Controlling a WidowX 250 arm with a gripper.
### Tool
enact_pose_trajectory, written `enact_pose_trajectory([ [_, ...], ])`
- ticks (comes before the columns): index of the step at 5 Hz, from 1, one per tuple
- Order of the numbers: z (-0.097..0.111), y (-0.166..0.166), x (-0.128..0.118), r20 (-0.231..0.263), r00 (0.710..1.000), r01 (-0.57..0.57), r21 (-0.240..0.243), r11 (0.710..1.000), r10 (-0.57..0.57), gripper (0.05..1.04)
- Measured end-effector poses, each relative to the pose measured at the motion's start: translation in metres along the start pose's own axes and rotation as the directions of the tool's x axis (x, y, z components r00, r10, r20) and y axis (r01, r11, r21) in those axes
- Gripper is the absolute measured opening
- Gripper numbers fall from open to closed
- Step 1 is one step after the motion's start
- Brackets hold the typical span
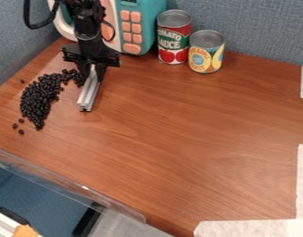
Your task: Sweep into pile
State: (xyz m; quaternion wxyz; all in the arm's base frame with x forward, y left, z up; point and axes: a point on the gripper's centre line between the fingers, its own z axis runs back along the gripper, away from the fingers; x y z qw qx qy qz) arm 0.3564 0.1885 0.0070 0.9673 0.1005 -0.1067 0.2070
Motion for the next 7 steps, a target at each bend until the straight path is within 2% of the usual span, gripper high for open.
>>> enact_pose_trajectory([
  [3,0.003,0.024,-0.011,-0.027,0.999,-0.032,0.066,0.997,0.034,0.339],
  [4,0.002,0.018,-0.009,-0.017,0.999,-0.033,0.027,0.999,0.034,0.339],
  [6,0.021,-0.046,0.018,0.08,0.993,0.097,-0.115,0.989,-0.088,0.339],
  [7,0.018,-0.077,0.018,0.078,0.985,0.168,-0.169,0.971,-0.157,0.339],
])
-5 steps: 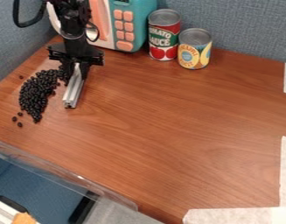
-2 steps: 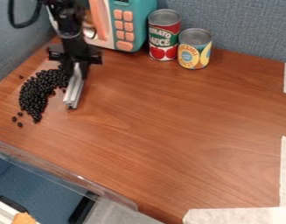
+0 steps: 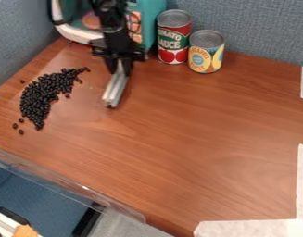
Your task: Sweep into pile
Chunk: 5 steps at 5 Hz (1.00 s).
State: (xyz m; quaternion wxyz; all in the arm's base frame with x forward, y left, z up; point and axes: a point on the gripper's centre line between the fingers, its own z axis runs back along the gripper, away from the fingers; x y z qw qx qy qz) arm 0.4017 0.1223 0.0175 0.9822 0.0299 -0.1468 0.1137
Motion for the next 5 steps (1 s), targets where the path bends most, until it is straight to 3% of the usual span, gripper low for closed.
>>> enact_pose_trajectory([
  [2,-0.009,-0.016,0.0,-0.062,0.996,0.067,-0.045,0.997,-0.07,0.339],
  [3,-0.01,-0.019,-0.003,-0.079,0.992,0.092,-0.052,0.994,-0.095,0.41],
  [4,-0.014,-0.029,-0.02,-0.154,0.978,0.132,-0.076,0.988,-0.142,0.723],
  [5,-0.014,-0.032,-0.021,-0.155,0.977,0.137,-0.078,0.987,-0.148,0.984],
])
